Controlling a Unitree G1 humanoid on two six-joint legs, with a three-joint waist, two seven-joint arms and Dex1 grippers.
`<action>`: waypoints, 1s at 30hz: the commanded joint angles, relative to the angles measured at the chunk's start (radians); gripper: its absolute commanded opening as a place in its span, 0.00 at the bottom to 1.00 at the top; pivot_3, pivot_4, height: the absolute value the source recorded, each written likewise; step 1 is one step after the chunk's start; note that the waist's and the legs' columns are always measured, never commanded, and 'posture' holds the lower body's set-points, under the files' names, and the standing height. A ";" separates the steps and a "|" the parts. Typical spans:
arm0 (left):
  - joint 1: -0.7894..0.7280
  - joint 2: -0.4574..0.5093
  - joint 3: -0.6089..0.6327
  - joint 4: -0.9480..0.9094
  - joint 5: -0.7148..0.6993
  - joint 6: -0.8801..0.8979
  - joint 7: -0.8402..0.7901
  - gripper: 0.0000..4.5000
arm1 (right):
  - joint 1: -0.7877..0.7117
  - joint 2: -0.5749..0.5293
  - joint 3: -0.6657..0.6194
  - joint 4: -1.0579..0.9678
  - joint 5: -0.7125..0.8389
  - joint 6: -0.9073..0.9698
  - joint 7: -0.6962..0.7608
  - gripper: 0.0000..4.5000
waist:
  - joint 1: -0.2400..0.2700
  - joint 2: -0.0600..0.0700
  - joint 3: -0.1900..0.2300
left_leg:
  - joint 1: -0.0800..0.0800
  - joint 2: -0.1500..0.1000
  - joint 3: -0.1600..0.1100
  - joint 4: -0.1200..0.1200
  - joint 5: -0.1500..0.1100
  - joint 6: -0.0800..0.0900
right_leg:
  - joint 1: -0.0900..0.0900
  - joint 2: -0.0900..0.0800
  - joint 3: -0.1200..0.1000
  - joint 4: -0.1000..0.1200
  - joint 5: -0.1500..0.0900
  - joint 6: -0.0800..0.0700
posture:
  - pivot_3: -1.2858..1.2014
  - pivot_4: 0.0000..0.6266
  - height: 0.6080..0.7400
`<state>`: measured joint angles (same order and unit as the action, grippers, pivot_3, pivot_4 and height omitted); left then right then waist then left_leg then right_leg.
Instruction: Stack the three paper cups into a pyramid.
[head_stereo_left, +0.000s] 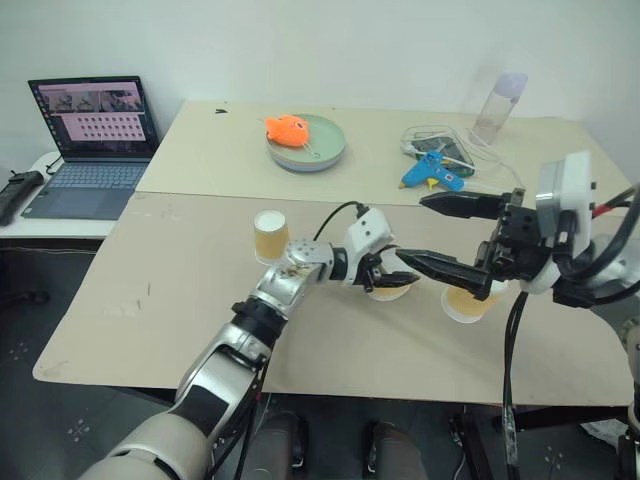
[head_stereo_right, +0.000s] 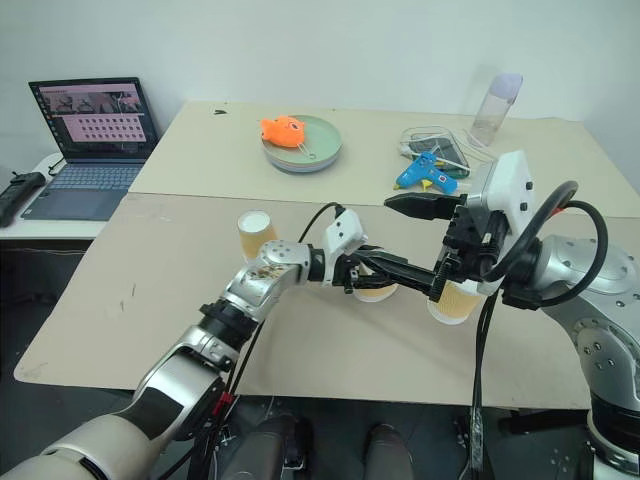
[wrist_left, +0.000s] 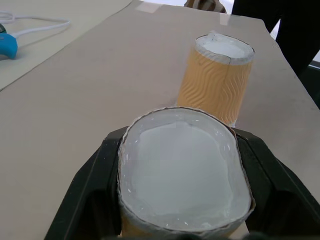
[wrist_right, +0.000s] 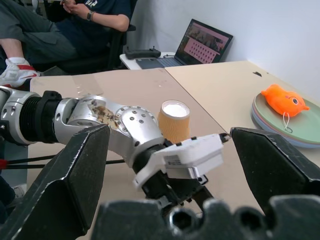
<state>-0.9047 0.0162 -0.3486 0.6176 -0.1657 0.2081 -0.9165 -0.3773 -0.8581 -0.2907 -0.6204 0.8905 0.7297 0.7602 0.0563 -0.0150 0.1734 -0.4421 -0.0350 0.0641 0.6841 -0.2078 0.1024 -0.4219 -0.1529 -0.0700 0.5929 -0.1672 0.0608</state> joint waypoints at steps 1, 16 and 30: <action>-0.015 -0.024 -0.005 0.117 0.055 -0.053 0.012 0.54 | -0.005 -0.015 -0.040 -0.027 0.023 -0.012 -0.013 1.00 | 0.002 0.000 -0.001 | 0.000 0.000 0.000 0.000 0.000 0.000 | 0.000 0.000 0.000 0.000 0.000 0.000 | 0.52 0.24 1.00; -0.084 0.010 0.115 -0.019 0.006 -0.016 -0.048 1.00 | -0.019 -0.006 -0.012 0.000 0.010 -0.022 -0.016 1.00 | -0.004 0.000 0.000 | -0.011 0.000 0.000 0.003 -0.001 0.003 | -0.009 -0.001 -0.001 0.001 0.002 0.001 | 0.52 0.24 1.00; -0.121 0.153 0.363 -0.591 -0.161 0.320 0.163 1.00 | -0.049 0.023 0.046 0.044 -0.016 -0.040 0.000 1.00 | -0.018 0.000 -0.001 | -0.015 0.000 0.000 0.010 -0.003 0.006 | -0.011 0.000 0.001 0.002 0.003 0.004 | 0.52 0.24 1.00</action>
<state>-0.9935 0.1531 -0.0616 0.1206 -0.3211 0.5303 -0.8609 -0.4308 -0.8338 -0.2525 -0.5780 0.8789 0.6887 0.7559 0.0387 -0.0145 0.1729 -0.4564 -0.0349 0.0641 0.6946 -0.2111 0.1080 -0.4321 -0.1517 -0.0691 0.5947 -0.1645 0.0644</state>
